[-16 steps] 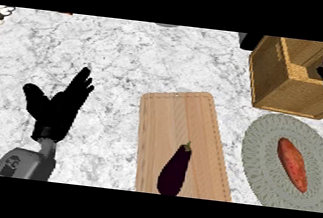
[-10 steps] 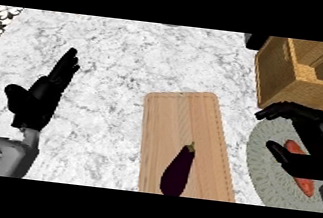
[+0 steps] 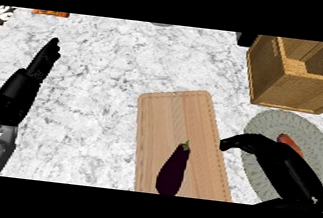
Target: Pick the sweet potato from the placemat and place it in the basket
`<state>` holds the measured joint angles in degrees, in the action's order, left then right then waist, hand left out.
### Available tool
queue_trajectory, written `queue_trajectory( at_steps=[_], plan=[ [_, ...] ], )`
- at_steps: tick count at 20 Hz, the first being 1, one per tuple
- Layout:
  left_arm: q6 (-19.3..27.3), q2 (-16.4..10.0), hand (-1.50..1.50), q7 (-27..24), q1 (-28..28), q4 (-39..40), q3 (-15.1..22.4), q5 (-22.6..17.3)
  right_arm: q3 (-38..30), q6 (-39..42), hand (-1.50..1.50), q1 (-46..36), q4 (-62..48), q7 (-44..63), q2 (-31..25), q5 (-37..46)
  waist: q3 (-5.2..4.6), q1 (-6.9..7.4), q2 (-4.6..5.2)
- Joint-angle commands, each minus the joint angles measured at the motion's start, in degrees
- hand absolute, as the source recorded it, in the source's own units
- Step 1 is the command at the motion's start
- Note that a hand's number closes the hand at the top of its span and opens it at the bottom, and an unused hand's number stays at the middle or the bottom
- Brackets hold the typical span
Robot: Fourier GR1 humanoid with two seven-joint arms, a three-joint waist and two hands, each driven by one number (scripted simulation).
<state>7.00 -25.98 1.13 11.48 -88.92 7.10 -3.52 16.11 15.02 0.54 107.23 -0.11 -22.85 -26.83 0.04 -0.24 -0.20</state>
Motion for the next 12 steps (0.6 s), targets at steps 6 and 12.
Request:
queue_trajectory(
  at_steps=[6, 12],
  plan=[
    [-1.04, -1.0, 0.0, -1.78, 0.21, 0.75, -0.71, 0.74, -11.32, 0.03, -1.5, -12.5, 4.59, 12.55, -22.18, 16.85, -0.32, 0.34, 0.1],
    [-1.82, -1.21, 0.0, -0.78, 1.84, -1.1, -0.28, 0.82, -8.22, 20.99, -1.5, -18.73, 2.3, 13.75, -39.76, 18.74, -0.22, 2.06, 0.41]
  ],
)
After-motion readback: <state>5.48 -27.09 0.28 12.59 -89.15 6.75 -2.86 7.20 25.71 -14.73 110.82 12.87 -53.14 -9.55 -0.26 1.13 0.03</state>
